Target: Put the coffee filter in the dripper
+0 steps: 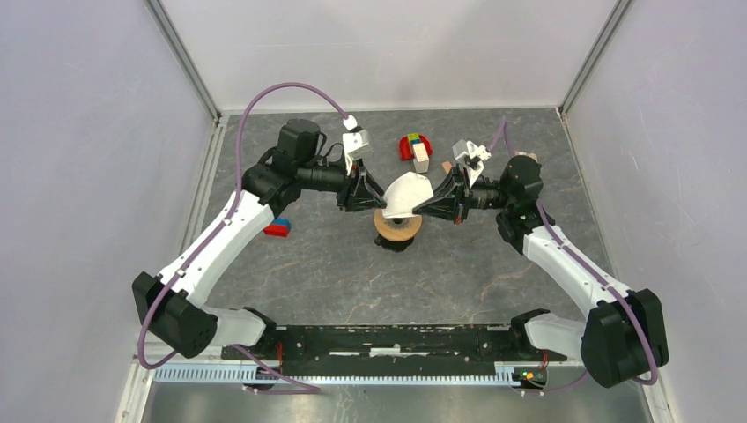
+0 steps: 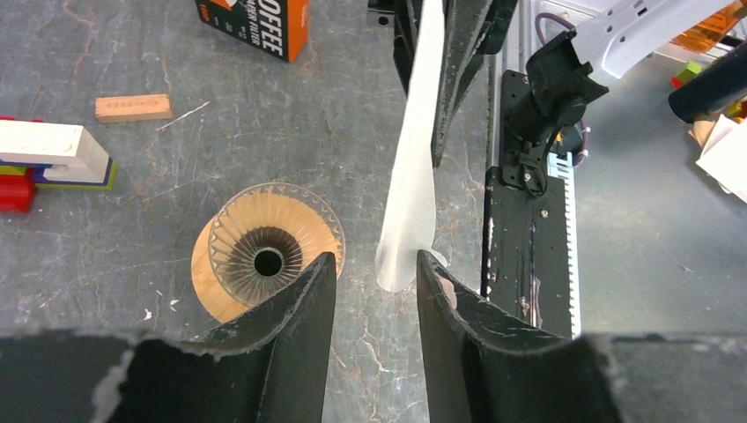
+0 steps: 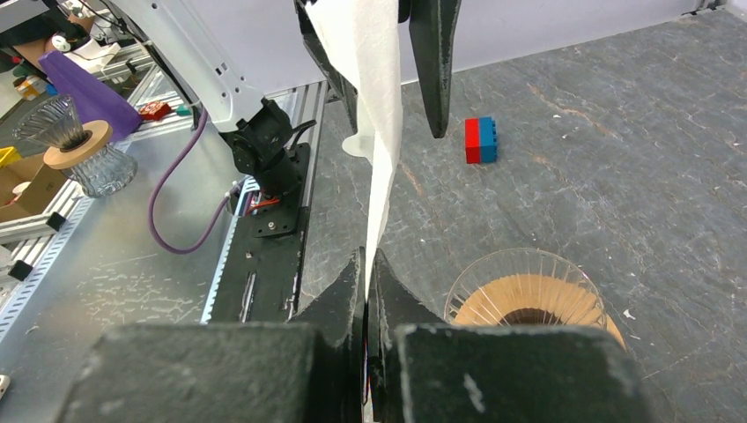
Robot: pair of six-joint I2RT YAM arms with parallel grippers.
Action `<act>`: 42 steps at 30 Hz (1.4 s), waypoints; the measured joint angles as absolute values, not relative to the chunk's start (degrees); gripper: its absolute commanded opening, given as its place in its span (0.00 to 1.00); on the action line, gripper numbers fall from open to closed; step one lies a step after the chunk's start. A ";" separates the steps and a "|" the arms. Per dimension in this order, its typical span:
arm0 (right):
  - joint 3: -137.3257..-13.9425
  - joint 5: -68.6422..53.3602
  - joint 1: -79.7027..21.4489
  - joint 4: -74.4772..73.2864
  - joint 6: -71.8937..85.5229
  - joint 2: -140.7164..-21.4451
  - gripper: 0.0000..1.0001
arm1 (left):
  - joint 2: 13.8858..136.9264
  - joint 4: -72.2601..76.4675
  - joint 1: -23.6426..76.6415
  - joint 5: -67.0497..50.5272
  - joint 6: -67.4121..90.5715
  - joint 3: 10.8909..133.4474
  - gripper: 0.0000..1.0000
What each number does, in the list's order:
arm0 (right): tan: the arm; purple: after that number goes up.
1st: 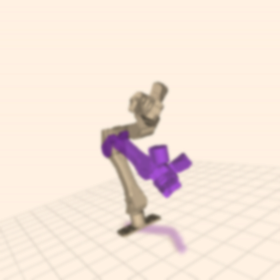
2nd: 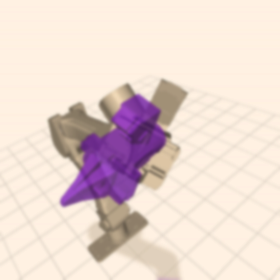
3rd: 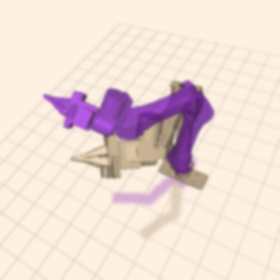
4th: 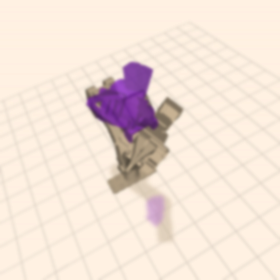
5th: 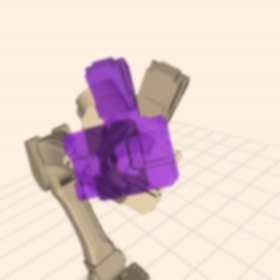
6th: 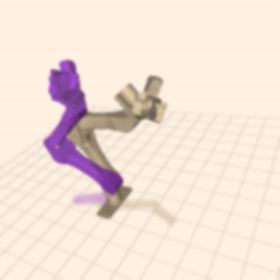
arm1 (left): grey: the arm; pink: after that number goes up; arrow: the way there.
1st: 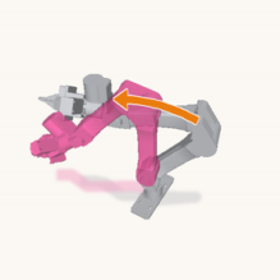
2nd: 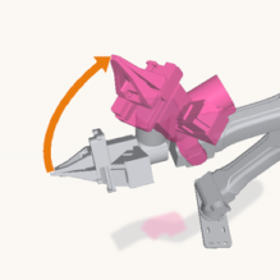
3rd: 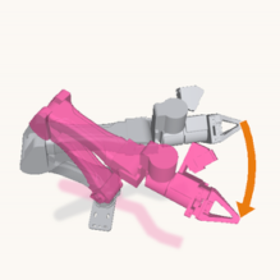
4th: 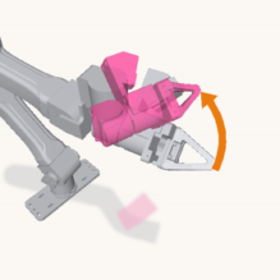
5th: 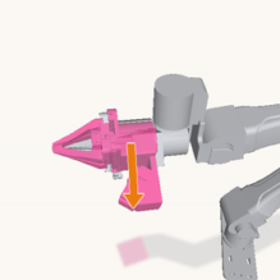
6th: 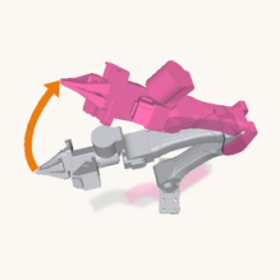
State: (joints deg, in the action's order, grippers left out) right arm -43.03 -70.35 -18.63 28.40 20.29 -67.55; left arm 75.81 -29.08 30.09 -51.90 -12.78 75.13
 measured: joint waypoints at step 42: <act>-43.03 -71.99 -18.63 30.09 21.28 -67.48 0.00 | 76.25 -23.05 29.65 -55.75 -8.80 73.69 0.42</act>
